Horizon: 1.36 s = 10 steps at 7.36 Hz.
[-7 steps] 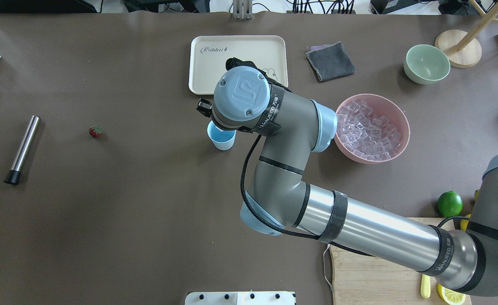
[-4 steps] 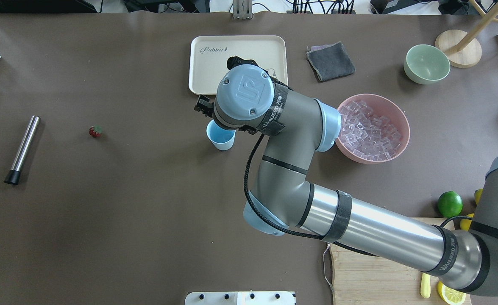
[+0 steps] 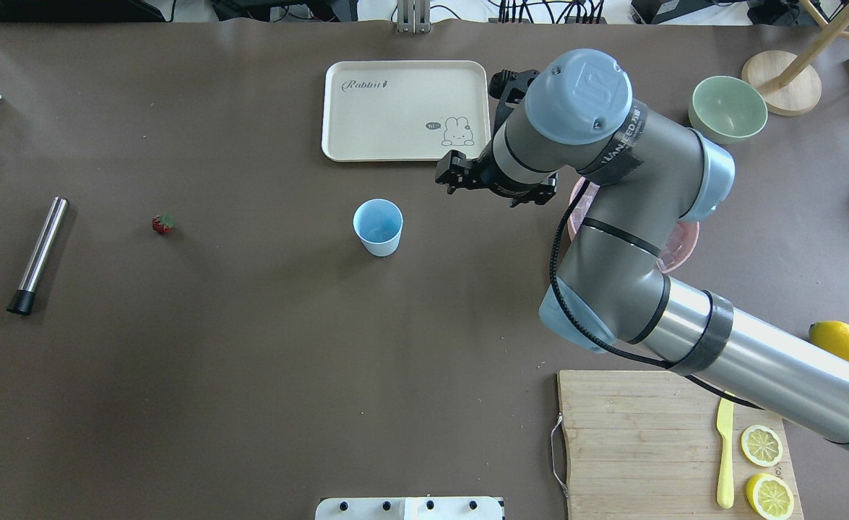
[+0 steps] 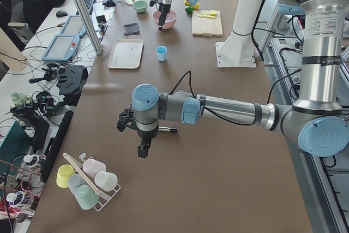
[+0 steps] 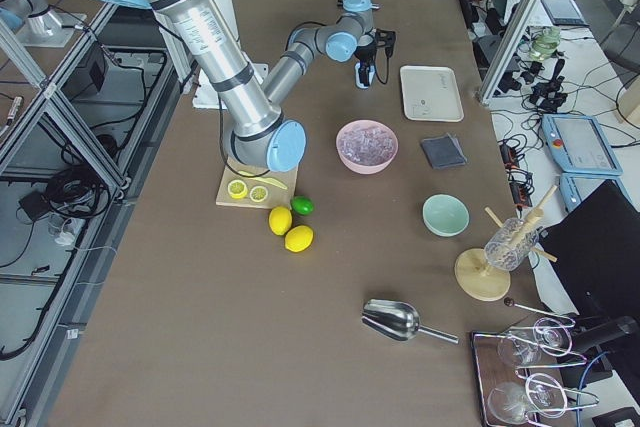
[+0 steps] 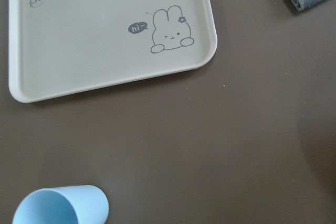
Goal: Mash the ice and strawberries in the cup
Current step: 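Move the right gripper back over the pink bowl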
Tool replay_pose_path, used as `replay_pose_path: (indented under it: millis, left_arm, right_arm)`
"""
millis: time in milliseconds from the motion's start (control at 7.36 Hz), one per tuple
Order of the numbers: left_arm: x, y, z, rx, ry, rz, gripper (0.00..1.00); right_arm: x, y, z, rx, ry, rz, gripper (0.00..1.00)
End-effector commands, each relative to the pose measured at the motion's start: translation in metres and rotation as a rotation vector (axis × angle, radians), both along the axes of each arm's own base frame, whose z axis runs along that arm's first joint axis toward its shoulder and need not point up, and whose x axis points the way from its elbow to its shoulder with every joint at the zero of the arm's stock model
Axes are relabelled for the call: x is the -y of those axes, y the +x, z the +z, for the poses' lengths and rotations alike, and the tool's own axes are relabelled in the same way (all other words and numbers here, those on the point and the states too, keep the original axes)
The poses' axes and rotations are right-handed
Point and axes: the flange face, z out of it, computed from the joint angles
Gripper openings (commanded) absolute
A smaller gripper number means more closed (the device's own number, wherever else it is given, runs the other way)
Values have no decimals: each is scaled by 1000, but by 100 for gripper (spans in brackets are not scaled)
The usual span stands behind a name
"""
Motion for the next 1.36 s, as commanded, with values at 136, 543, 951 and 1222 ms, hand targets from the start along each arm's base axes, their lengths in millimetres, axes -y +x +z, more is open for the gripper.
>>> replay_pose_path:
  millis: [136,543,951,1222]
  left_arm:
    - [0,-1,-3,0,6,-1,98]
    - [0,-1,-5,0,11,-2,98]
    - [0,-1,-4,0,8,-3,99]
    - [1,-1,-2,0,5,-2,99]
  right_arm:
    - [18,118,102,-83,94,-136,99]
    - [20,119,143,-150,48,-134,99]
    - [19,104,162,-215,54,-122,97]
    - [3,86,161,-217,61,-162,90]
